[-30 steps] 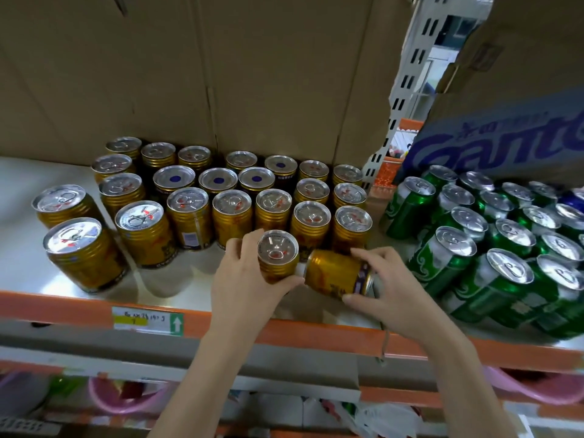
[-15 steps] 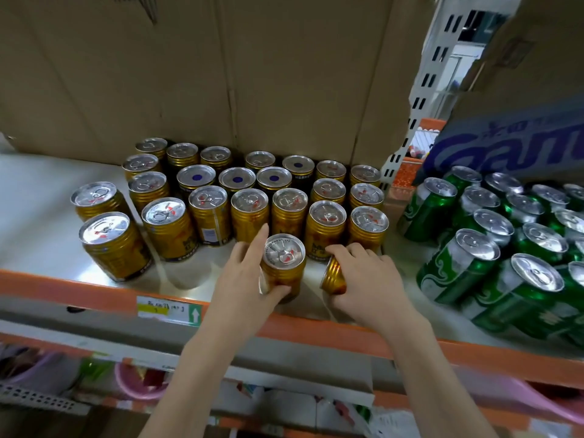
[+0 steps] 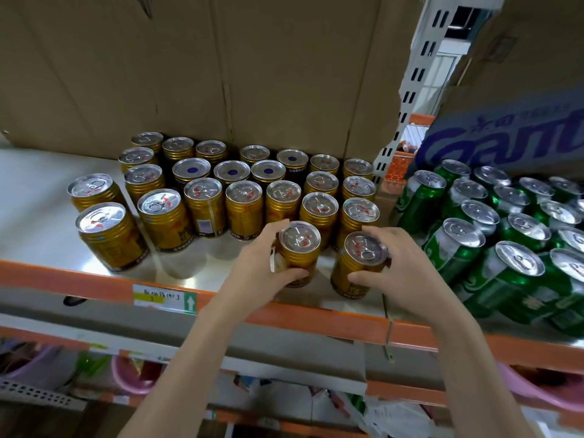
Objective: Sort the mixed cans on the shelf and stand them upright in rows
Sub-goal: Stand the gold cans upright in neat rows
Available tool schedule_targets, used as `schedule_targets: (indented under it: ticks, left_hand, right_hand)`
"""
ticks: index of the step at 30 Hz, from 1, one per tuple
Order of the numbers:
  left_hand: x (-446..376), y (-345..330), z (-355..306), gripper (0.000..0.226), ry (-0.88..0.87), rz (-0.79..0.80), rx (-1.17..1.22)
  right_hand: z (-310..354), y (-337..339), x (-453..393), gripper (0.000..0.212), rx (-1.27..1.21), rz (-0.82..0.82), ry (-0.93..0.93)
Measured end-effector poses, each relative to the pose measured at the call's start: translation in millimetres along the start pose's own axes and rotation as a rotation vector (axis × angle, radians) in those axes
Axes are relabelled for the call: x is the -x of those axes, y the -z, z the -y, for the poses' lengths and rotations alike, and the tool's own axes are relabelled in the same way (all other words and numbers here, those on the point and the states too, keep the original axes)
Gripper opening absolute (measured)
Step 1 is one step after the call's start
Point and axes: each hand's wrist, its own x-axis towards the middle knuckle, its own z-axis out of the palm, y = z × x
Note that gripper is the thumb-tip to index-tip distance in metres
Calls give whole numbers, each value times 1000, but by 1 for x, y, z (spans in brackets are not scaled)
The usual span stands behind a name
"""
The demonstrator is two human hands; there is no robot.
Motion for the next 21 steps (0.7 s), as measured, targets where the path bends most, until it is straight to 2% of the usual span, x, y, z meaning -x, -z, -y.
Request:
schedule_targets:
  ticks: [6,10,21]
  left_hand:
    - [-7,11,0,82,-46,72,-96]
    - [-10,3,-6,82,-95,122,-89]
    - [-10,-19,-4,89,-69,38,-29]
  right_hand:
    - [-5,-1,1,84,-73,-23,-28]
    - [-6,2,5,75,-20,-73,14]
    - [-6,-18,8,77,58,-210,19]
